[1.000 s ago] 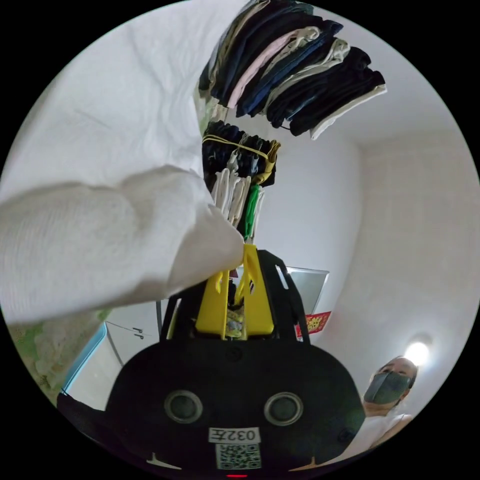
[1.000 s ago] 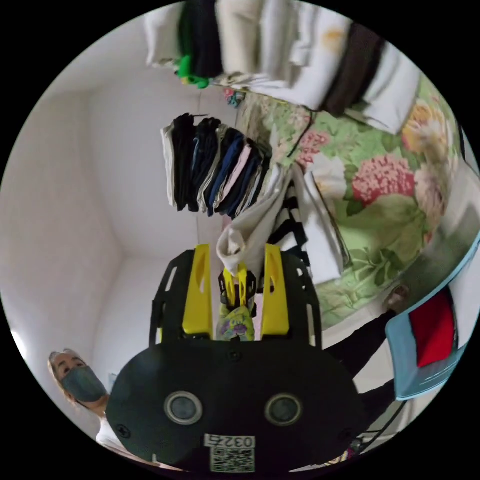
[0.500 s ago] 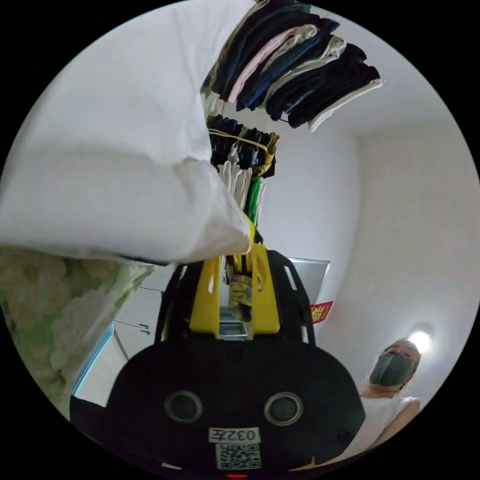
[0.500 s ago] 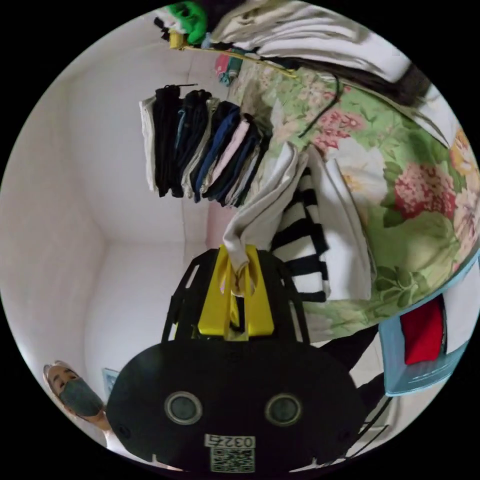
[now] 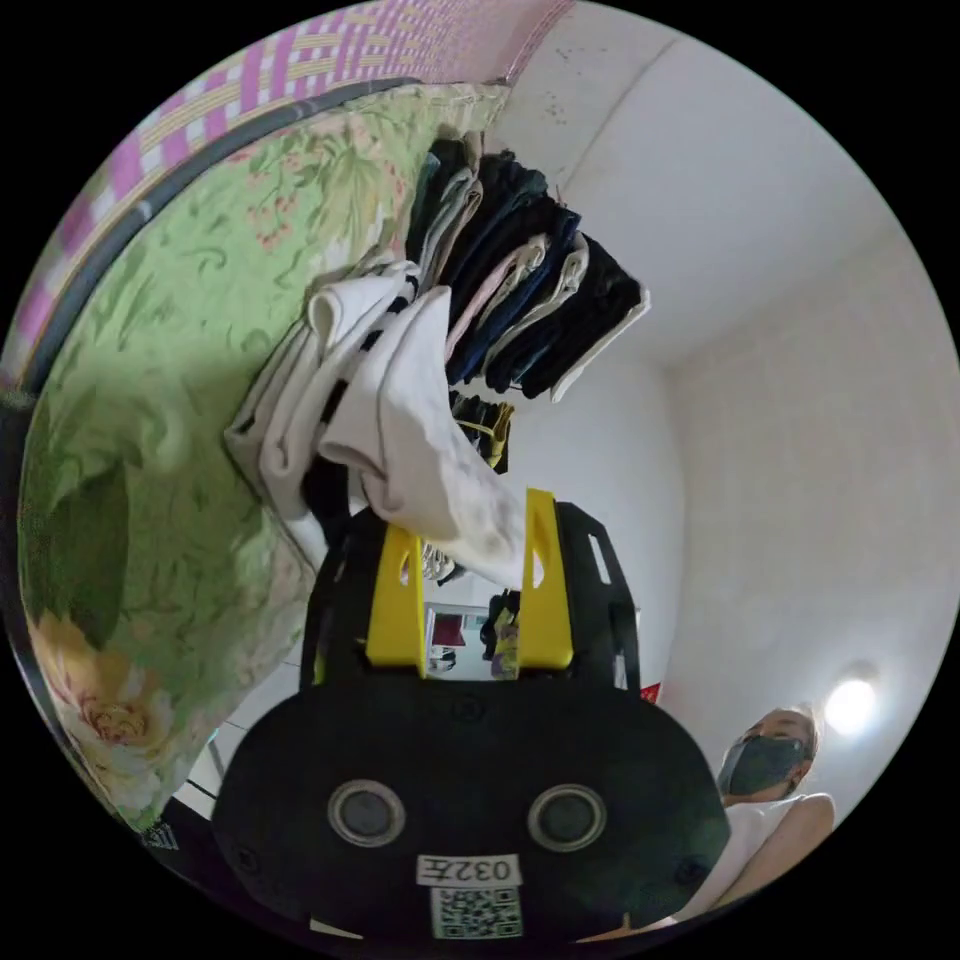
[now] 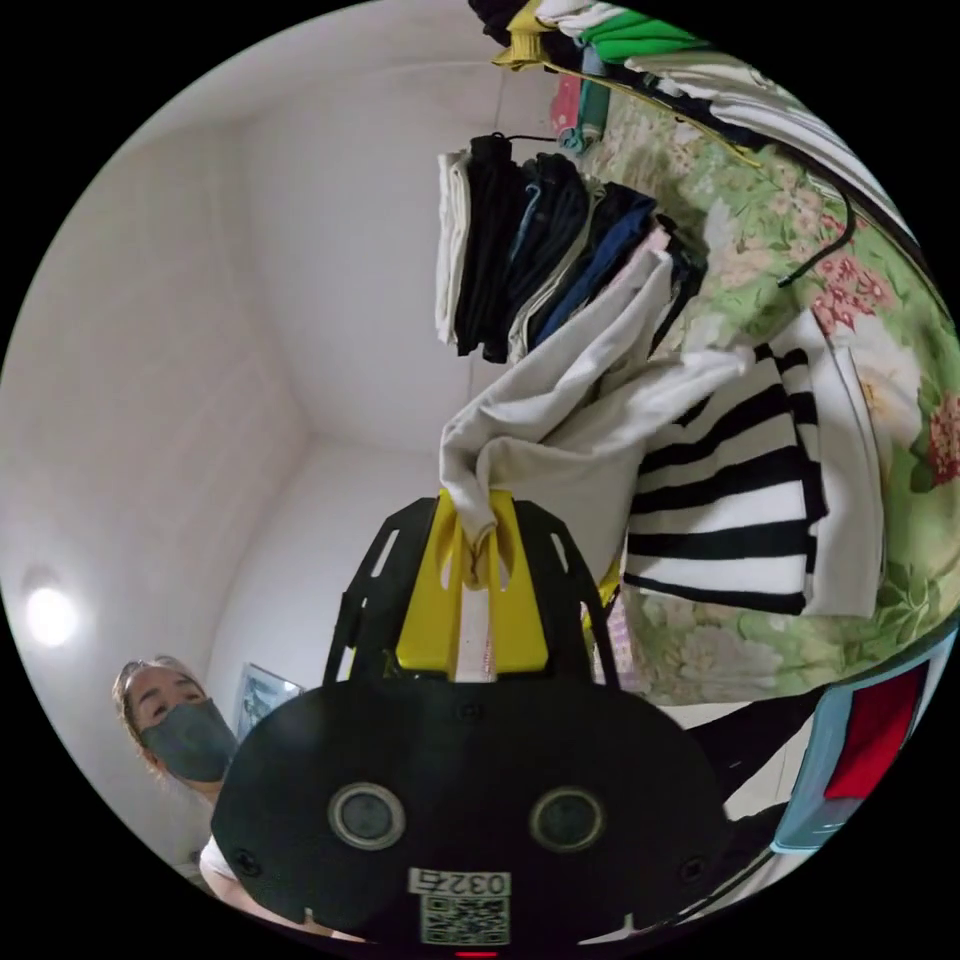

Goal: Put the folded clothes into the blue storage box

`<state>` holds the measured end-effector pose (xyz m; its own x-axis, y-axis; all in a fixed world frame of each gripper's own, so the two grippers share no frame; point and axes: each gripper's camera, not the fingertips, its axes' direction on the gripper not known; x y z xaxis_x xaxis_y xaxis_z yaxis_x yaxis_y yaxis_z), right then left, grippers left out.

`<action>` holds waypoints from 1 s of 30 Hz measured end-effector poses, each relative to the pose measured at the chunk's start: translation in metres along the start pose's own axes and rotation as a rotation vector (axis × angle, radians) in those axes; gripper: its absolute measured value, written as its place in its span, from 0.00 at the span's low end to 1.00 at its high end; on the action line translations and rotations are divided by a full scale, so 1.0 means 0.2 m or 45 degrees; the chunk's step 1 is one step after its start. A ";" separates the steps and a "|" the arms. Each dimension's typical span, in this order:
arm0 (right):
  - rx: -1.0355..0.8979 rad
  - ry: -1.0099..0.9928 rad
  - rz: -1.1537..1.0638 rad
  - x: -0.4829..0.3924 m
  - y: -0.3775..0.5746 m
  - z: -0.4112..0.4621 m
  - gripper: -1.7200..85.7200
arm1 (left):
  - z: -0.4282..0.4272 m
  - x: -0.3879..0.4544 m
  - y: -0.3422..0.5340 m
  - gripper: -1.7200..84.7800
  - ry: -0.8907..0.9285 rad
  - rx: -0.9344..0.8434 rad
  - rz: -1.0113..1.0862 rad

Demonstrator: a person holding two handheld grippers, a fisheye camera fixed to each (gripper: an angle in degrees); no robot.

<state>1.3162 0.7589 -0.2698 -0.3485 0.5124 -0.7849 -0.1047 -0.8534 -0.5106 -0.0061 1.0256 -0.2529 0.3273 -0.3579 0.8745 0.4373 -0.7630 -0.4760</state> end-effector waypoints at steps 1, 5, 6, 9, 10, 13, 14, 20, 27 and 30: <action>0.006 -0.002 -0.007 0.00 0.02 -0.02 0.06 | 0.01 0.01 0.00 0.09 0.001 0.004 0.010; 0.116 -0.060 -0.105 -0.03 0.23 -0.30 0.06 | 0.21 0.13 0.05 0.03 -0.002 -0.171 0.104; 0.167 -0.062 -0.134 -0.03 0.31 -0.41 0.06 | 0.30 0.18 0.09 0.02 -0.020 -0.272 0.151; 0.324 0.000 -0.161 -0.02 0.57 -0.73 0.06 | 0.58 0.30 0.24 0.02 -0.127 -0.622 0.324; 0.355 0.029 -0.159 -0.01 0.63 -0.80 0.06 | 0.64 0.31 0.28 0.02 -0.153 -0.694 0.357; 0.477 0.151 -0.079 0.06 0.95 -1.07 0.06 | 0.95 0.31 0.53 0.02 -0.306 -1.061 0.460; 0.518 0.187 -0.013 0.11 1.09 -1.17 0.06 | 1.07 0.29 0.63 0.02 -0.352 -1.202 0.495; 0.755 0.219 0.461 0.53 1.72 -1.42 0.06 | 1.44 -0.12 1.09 0.02 -0.688 -1.790 0.299; 0.935 0.334 0.852 0.98 2.12 -1.41 0.06 | 1.62 -0.60 1.40 0.02 -1.092 -2.165 0.278; 1.008 0.397 0.849 1.05 2.17 -1.41 0.06 | 1.69 -0.68 1.46 0.02 -1.121 -2.235 0.345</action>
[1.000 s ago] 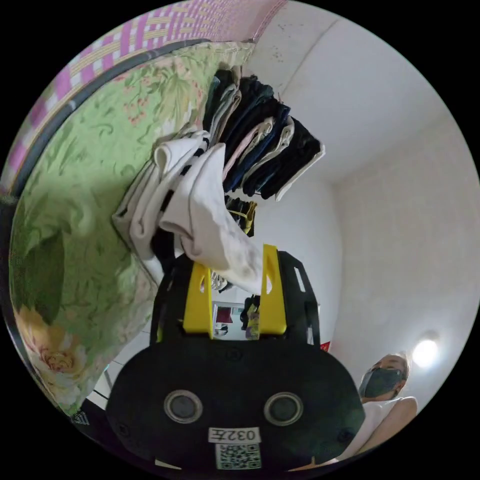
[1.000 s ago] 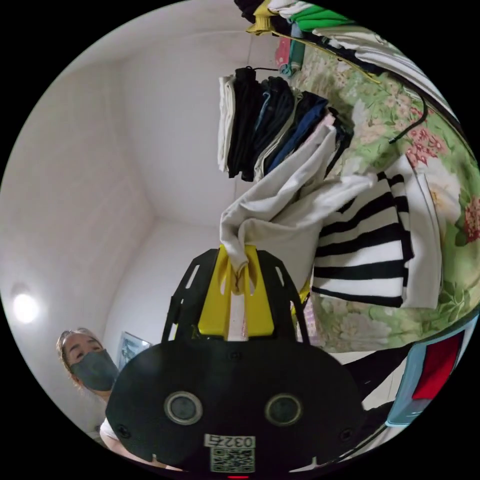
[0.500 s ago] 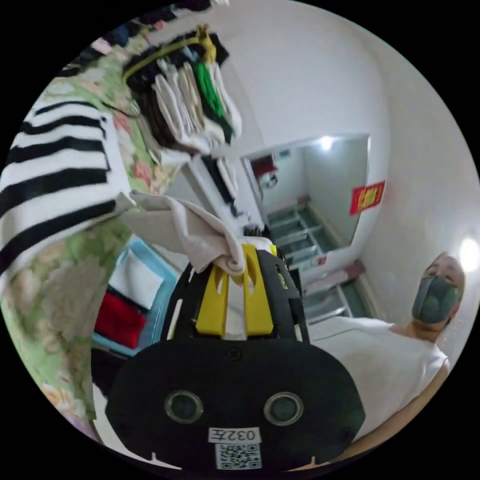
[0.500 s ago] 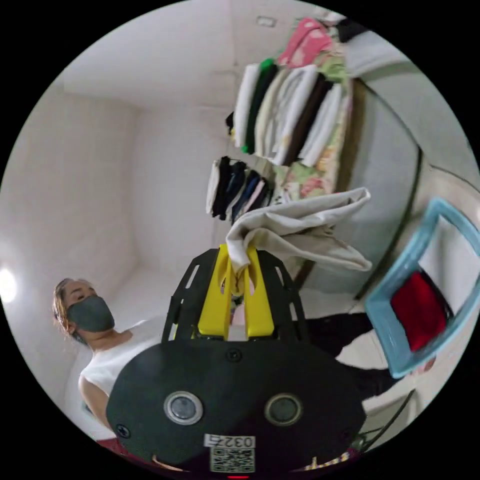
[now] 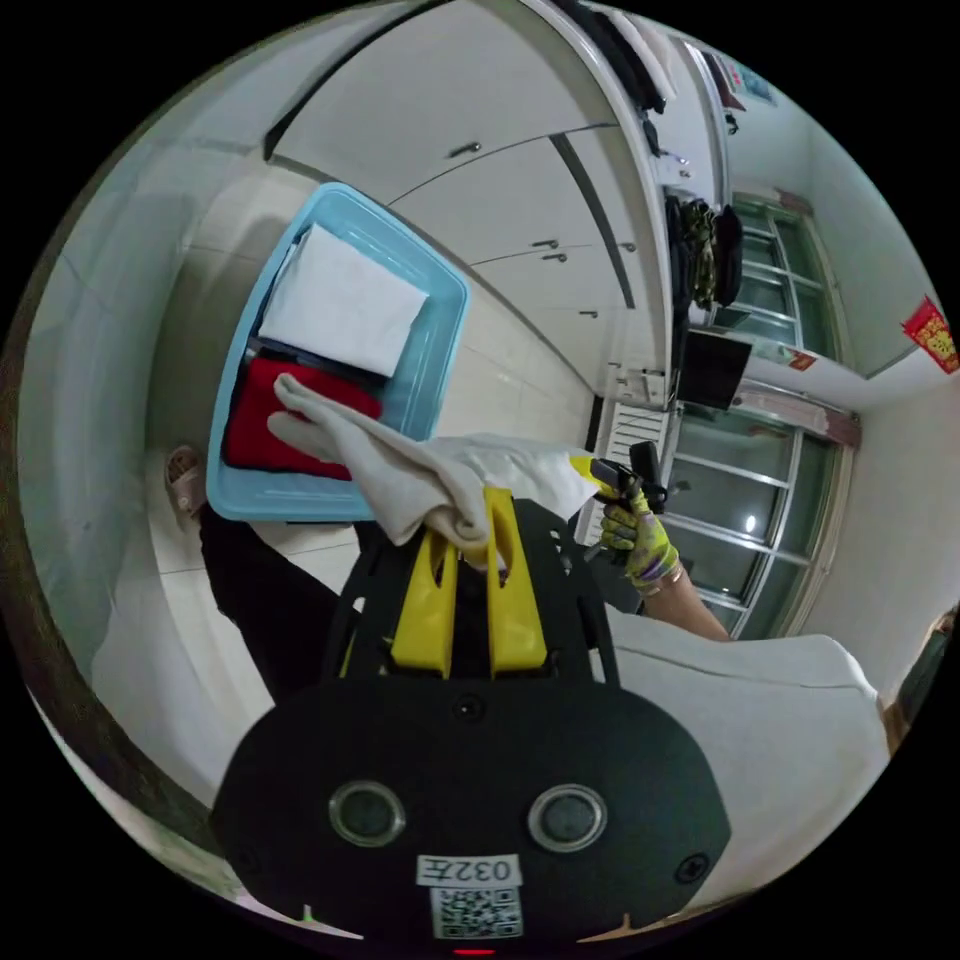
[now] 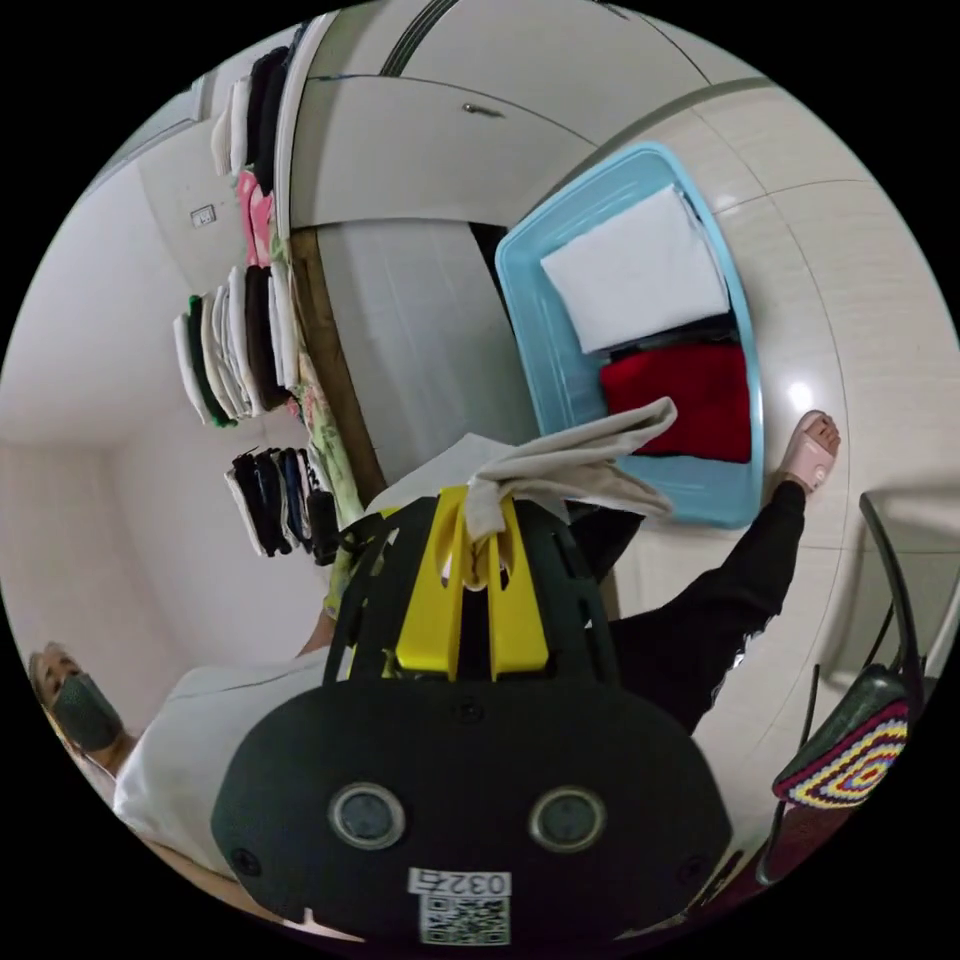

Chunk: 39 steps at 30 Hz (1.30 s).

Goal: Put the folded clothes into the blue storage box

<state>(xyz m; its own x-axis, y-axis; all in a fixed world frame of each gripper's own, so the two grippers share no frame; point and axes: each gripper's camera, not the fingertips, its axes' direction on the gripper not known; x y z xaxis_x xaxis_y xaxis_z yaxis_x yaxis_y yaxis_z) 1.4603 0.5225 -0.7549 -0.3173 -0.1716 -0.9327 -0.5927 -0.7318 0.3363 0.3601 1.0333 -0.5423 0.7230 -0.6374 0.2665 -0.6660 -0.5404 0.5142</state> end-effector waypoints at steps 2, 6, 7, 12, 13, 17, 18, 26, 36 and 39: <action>0.055 -0.010 -0.034 0.02 0.00 0.00 0.06 | 0.01 0.01 -0.04 0.02 -0.012 0.006 0.035; 0.138 0.035 -0.036 0.12 -0.02 0.05 0.06 | 0.06 -0.09 -0.13 0.04 0.014 0.009 0.006; 0.140 0.060 -0.024 0.15 -0.02 0.06 0.06 | 0.08 -0.11 -0.14 0.04 0.014 0.002 -0.012; -0.112 0.410 0.417 0.54 0.03 0.25 0.15 | 0.33 -0.44 -0.09 0.10 -0.383 -0.385 -0.225; -0.135 0.428 0.440 0.56 0.04 0.26 0.15 | 0.34 -0.46 -0.06 0.09 -0.418 -0.426 -0.238; -0.157 0.251 0.382 0.53 0.13 0.27 0.12 | 0.27 -0.37 0.12 0.06 -0.302 -0.366 -0.076; -0.152 0.245 0.339 0.49 0.13 0.27 0.11 | 0.25 -0.32 0.16 0.05 -0.281 -0.344 -0.011; -0.091 0.107 -0.114 -0.01 -0.02 0.31 0.08 | -0.06 -0.01 0.37 0.02 -0.183 0.122 0.241; -0.567 -0.148 -0.806 -0.99 -0.09 0.89 0.08 | -0.73 -0.15 1.24 0.06 -0.084 1.164 -0.069; -0.748 -0.139 -0.879 -1.23 -0.04 1.17 0.11 | -0.83 -0.38 1.57 0.08 -0.009 1.334 -0.346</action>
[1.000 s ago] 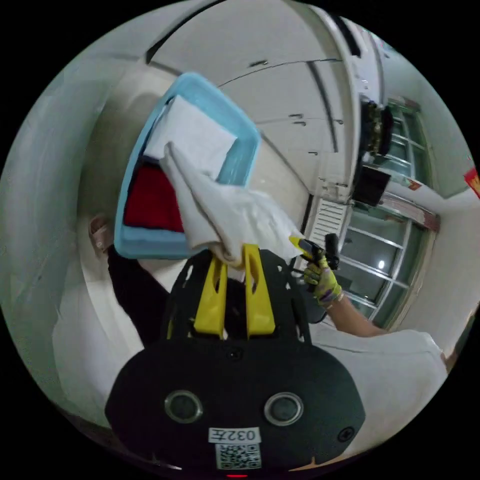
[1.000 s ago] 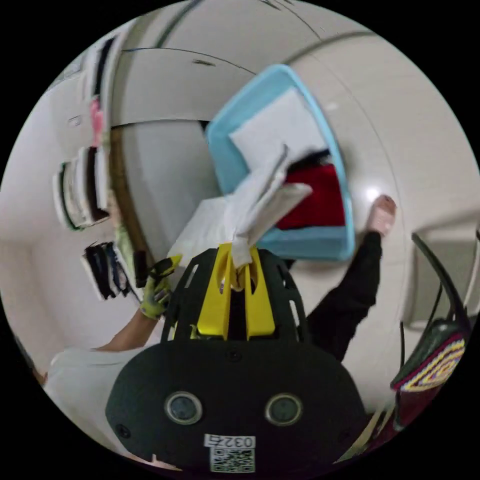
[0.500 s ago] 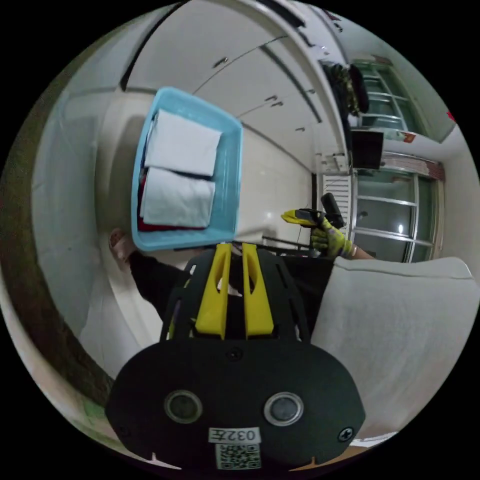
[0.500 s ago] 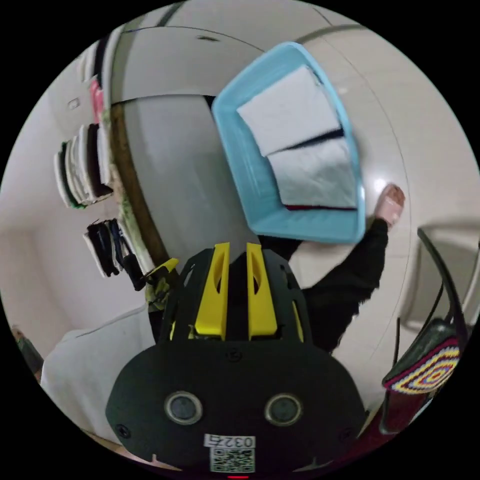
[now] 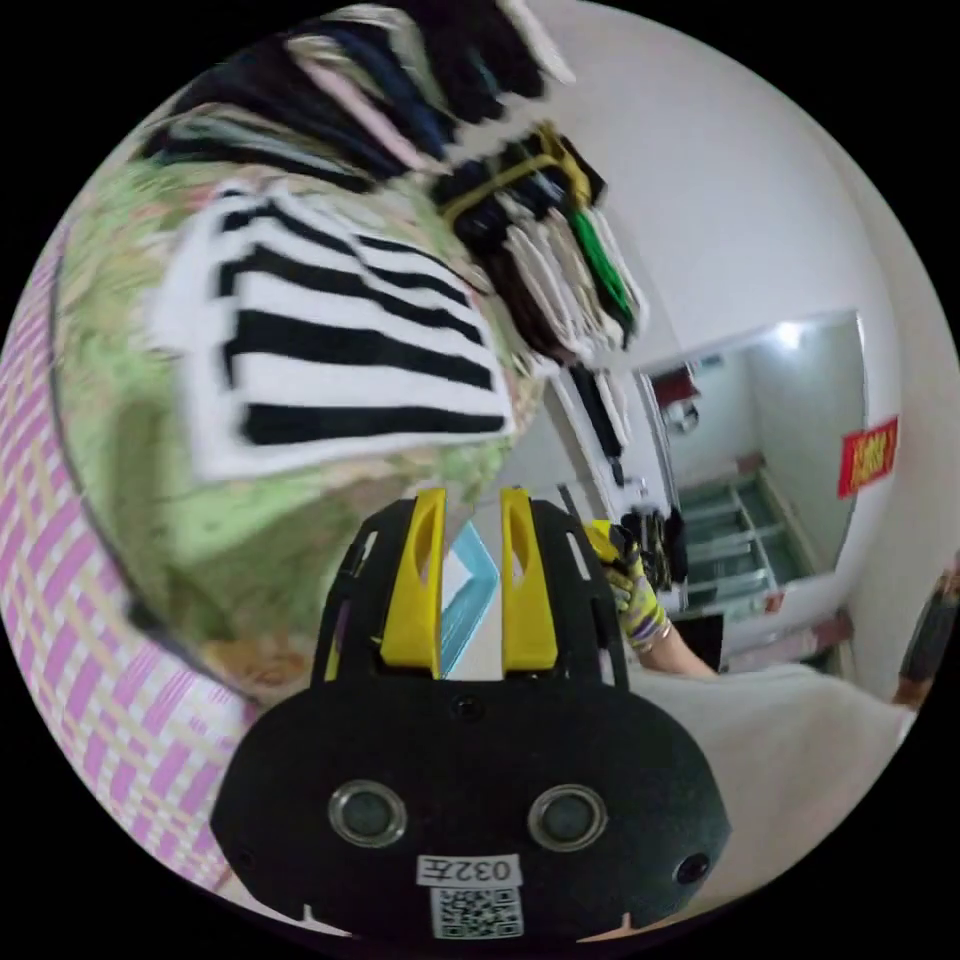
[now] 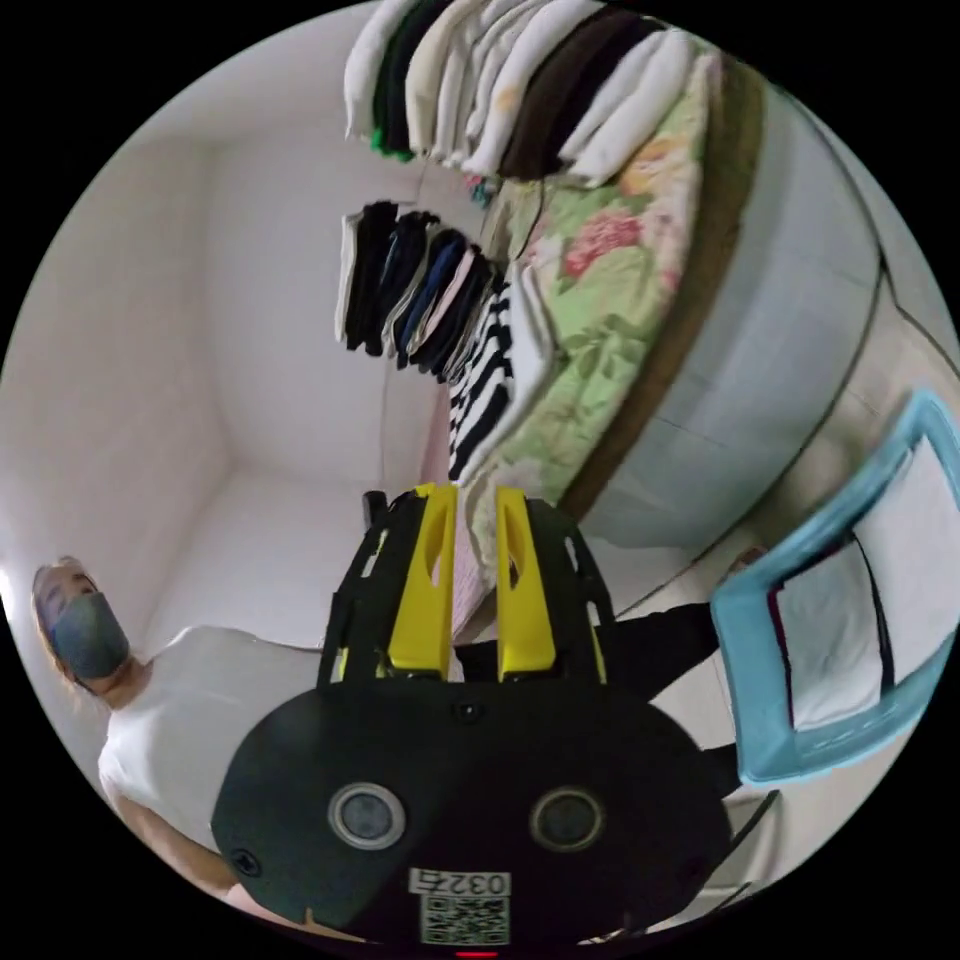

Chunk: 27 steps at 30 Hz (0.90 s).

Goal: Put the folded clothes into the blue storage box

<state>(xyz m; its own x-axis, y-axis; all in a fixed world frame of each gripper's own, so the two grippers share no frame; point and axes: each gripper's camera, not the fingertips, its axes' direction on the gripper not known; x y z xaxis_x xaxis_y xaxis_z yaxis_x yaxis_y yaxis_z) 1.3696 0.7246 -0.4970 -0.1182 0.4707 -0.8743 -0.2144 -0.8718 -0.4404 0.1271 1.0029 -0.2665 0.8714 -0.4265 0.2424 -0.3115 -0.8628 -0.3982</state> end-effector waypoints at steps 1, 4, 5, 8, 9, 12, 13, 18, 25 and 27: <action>-0.030 -0.010 -0.003 -0.02 -0.04 0.05 0.11 | -0.04 -0.06 0.01 0.09 -0.005 0.010 -0.075; -0.113 -0.027 0.013 -0.11 -0.22 0.27 0.12 | -0.21 -0.31 0.08 0.10 0.199 0.100 -0.317; -0.124 0.015 0.025 -0.14 -0.27 0.35 0.12 | -0.26 -0.37 0.12 0.10 0.274 0.153 -0.359; -0.120 0.163 0.055 -0.19 -0.38 0.47 0.13 | -0.35 -0.45 0.19 0.10 0.306 0.222 -0.376; -0.104 0.224 0.064 -0.20 -0.41 0.51 0.13 | -0.38 -0.47 0.20 0.11 0.295 0.229 -0.370; -0.138 0.296 0.077 -0.23 -0.48 0.61 0.13 | -0.42 -0.53 0.24 0.11 0.319 0.231 -0.383; -0.151 0.304 0.081 -0.23 -0.50 0.63 0.13 | -0.43 -0.55 0.24 0.11 0.338 0.235 -0.383; -0.169 0.394 0.132 -0.28 -0.59 0.75 0.13 | -0.45 -0.58 0.26 0.11 0.372 0.152 -0.318; -0.224 0.334 0.147 -0.33 -0.66 0.87 0.12 | -0.39 -0.63 0.27 0.12 0.471 0.062 -0.317; -0.251 0.320 0.127 -0.37 -0.69 0.92 0.08 | -0.37 -0.64 0.26 0.12 0.506 0.024 -0.316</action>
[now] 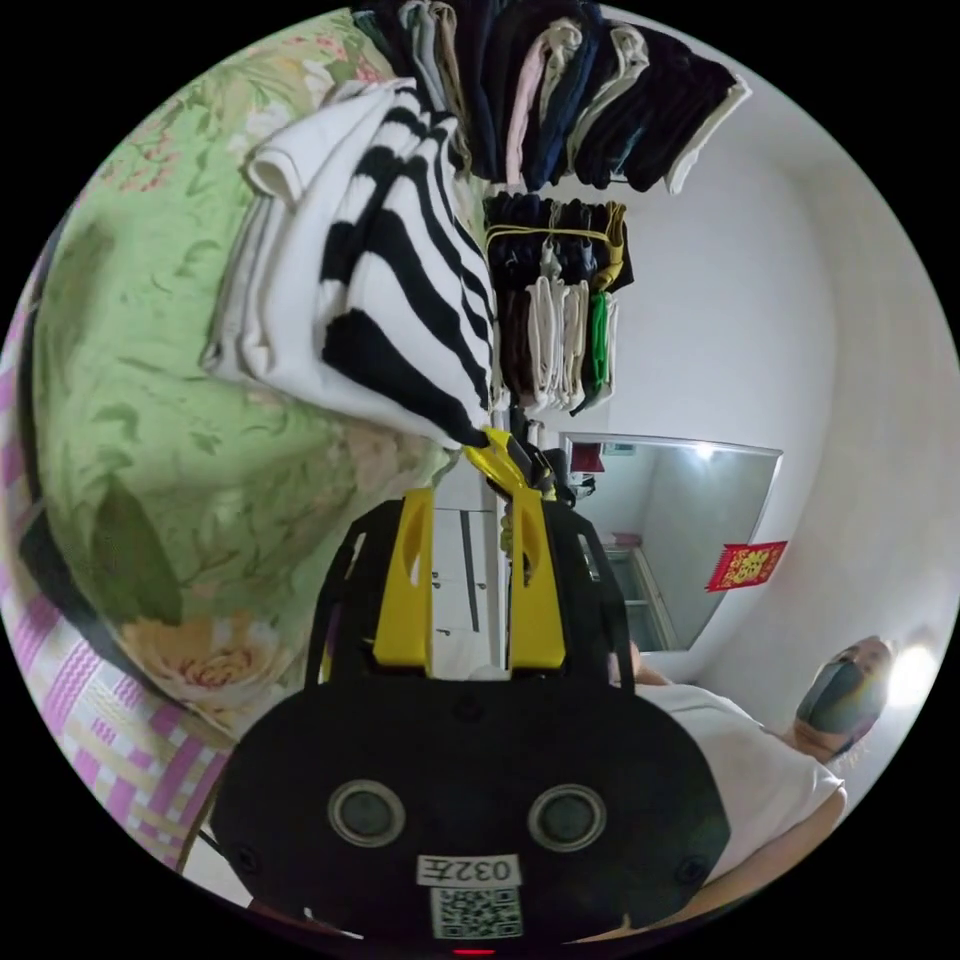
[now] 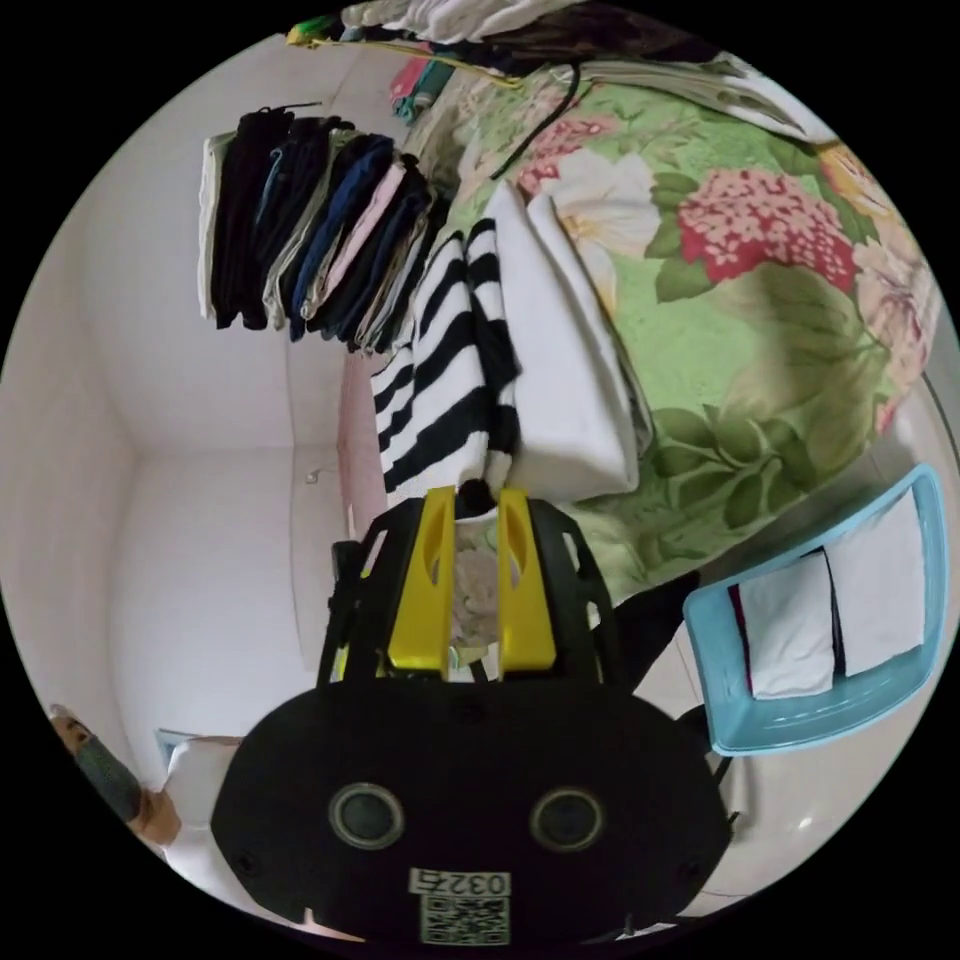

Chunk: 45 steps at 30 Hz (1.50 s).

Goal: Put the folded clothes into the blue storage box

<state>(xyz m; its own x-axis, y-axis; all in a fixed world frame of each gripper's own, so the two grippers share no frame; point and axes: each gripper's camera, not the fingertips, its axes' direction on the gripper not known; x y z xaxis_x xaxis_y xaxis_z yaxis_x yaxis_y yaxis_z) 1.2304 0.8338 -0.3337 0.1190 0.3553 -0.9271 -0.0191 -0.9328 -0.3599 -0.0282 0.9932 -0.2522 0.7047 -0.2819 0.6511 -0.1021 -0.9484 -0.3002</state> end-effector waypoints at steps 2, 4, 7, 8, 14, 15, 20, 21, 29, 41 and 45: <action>0.039 -0.107 -0.025 -0.05 -0.02 -0.01 0.08 | 0.01 -0.01 -0.01 0.13 0.053 -0.016 -0.005; 0.076 -0.202 -0.054 -0.11 -0.04 -0.03 0.07 | 0.01 -0.02 -0.02 0.15 0.107 -0.021 0.001; 0.085 -0.262 -0.135 -0.24 -0.08 -0.06 0.07 | 0.01 -0.02 -0.06 0.20 0.210 0.017 0.020; 0.079 -0.271 -0.156 -0.28 -0.10 -0.07 0.07 | 0.00 -0.03 -0.08 0.21 0.271 0.048 0.010; 0.100 -0.379 -0.173 -0.37 -0.13 -0.11 0.06 | -0.09 -0.12 -0.16 0.15 0.564 0.363 -0.138; 0.101 -0.389 -0.174 -0.39 -0.14 -0.11 0.06 | -0.12 -0.12 -0.18 0.10 0.559 0.397 -0.147; 0.156 -0.504 -0.251 -0.49 -0.19 -0.13 0.04 | -0.25 0.08 -0.34 0.02 0.528 0.409 -0.015; 0.165 -0.543 -0.286 -0.53 -0.21 -0.15 0.06 | -0.30 0.15 -0.39 0.01 0.490 0.405 0.024; 0.192 -0.364 -0.334 -0.53 -0.23 -0.22 0.08 | -0.66 0.53 -0.61 0.01 0.496 0.418 0.360; 0.282 -0.232 0.124 -0.01 -0.10 -0.26 0.09 | -1.10 -0.21 -0.62 0.02 -0.040 0.671 -0.054; 0.279 -0.183 0.176 0.05 -0.07 -0.26 0.10 | -1.16 -0.22 -0.49 0.06 -0.267 0.769 -0.120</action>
<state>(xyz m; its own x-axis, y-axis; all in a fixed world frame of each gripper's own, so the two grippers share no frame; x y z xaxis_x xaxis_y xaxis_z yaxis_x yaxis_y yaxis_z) 1.2838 0.8479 -0.3320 -0.0412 0.2456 -0.9685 -0.2409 -0.9432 -0.2289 -0.2128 1.0644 -0.0893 0.8199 -0.1090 0.5620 0.3371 -0.7015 -0.6279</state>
